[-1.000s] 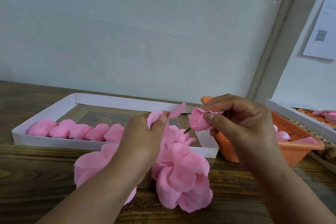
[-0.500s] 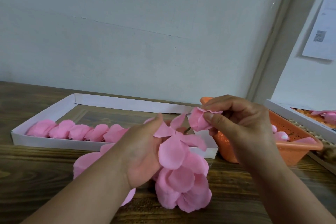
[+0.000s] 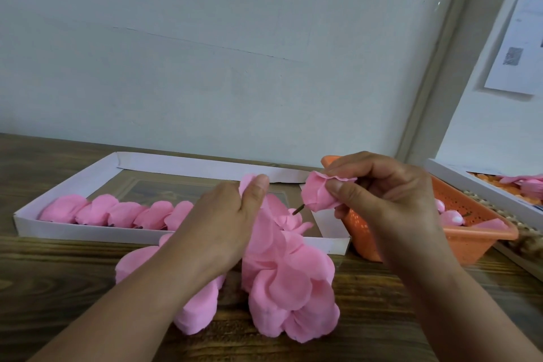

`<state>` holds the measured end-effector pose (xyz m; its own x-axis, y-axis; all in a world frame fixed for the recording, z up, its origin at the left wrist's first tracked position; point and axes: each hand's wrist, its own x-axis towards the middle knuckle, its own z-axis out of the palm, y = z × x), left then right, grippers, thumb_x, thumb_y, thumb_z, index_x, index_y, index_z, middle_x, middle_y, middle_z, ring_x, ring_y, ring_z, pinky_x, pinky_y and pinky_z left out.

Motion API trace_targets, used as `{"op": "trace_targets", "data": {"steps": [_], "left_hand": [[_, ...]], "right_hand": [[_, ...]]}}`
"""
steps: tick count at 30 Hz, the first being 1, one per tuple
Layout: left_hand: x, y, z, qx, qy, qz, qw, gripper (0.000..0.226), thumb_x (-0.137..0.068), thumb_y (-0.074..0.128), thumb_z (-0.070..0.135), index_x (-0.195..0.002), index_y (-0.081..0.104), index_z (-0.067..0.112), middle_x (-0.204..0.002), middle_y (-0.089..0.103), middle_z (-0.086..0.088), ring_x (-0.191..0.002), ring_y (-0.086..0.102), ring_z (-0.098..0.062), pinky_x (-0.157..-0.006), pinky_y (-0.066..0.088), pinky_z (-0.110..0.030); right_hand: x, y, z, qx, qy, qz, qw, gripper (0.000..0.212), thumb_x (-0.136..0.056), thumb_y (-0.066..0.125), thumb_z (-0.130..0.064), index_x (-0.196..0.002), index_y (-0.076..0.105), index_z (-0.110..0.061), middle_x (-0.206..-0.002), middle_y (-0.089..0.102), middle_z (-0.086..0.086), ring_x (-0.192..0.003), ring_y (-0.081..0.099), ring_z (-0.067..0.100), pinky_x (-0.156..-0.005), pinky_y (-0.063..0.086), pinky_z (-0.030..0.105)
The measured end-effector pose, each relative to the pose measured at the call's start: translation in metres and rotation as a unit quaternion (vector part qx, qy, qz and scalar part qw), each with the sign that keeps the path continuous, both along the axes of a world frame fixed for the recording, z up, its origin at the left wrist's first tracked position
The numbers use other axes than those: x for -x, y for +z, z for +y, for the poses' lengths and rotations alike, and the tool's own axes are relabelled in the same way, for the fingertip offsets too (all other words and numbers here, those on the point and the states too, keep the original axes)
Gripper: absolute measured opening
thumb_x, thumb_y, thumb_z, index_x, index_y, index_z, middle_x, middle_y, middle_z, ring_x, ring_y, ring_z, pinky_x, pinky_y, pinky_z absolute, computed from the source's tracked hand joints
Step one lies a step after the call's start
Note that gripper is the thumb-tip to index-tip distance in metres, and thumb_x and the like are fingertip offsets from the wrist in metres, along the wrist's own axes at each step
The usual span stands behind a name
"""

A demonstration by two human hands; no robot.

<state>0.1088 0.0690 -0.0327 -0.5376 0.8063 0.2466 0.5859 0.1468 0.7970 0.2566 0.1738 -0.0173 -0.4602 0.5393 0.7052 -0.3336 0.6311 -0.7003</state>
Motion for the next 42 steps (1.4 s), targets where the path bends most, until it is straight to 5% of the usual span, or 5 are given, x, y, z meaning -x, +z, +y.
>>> {"op": "trace_targets", "data": {"steps": [8, 14, 22, 27, 42], "left_hand": [[0.006, -0.009, 0.006, -0.061, -0.009, -0.113, 0.992, 0.038, -0.098, 0.035, 0.043, -0.088, 0.066, 0.024, -0.06, 0.063, 0.01, -0.055, 0.055, 0.001, -0.066, 0.044, -0.021], [0.003, -0.009, 0.005, -0.087, -0.104, -0.308, 0.942, 0.037, -0.098, 0.039, 0.041, -0.131, 0.054, 0.033, -0.13, 0.057, 0.015, -0.12, 0.053, -0.009, -0.108, 0.038, -0.037], [0.005, -0.011, 0.006, -0.072, -0.18, -0.694, 0.693, 0.03, -0.097, 0.031, 0.006, -0.105, 0.052, -0.014, -0.1, 0.064, -0.03, -0.066, 0.07, -0.039, -0.048, 0.056, -0.048], [0.0, -0.012, 0.008, -0.081, -0.147, -0.699, 0.695, 0.022, -0.087, 0.051, 0.004, -0.105, 0.059, -0.007, -0.066, 0.068, -0.022, -0.056, 0.069, -0.036, -0.04, 0.052, -0.05], [-0.001, -0.018, 0.015, -0.071, -0.086, -0.633, 0.766, 0.021, -0.096, 0.049, 0.01, -0.099, 0.067, -0.002, -0.111, 0.067, -0.026, -0.086, 0.065, -0.035, -0.061, 0.058, -0.043]], "right_hand": [[-0.001, 0.0, 0.001, 0.003, 0.005, 0.0, 1.0, 0.022, -0.074, 0.066, 0.012, -0.071, 0.068, -0.01, -0.073, 0.07, 0.001, -0.058, 0.061, 0.015, -0.047, 0.048, 0.021], [-0.001, 0.001, 0.002, 0.005, 0.008, 0.009, 1.0, 0.011, -0.069, 0.065, -0.002, -0.069, 0.068, -0.012, -0.072, 0.07, 0.001, -0.06, 0.062, 0.018, -0.047, 0.049, 0.022], [0.001, -0.002, 0.002, -0.001, 0.004, -0.005, 1.0, 0.015, -0.071, 0.067, 0.006, -0.069, 0.069, -0.009, -0.075, 0.07, 0.003, -0.058, 0.062, 0.013, -0.047, 0.048, 0.02], [0.001, -0.002, 0.0, -0.017, -0.01, -0.012, 1.0, 0.026, -0.075, 0.064, 0.016, -0.07, 0.069, -0.009, -0.078, 0.071, 0.005, -0.06, 0.063, 0.013, -0.048, 0.05, 0.022], [0.0, 0.0, -0.004, -0.007, 0.017, -0.013, 1.0, 0.014, -0.071, 0.069, 0.007, -0.07, 0.069, -0.008, -0.076, 0.071, 0.004, -0.059, 0.063, 0.014, -0.046, 0.049, 0.021]]}}
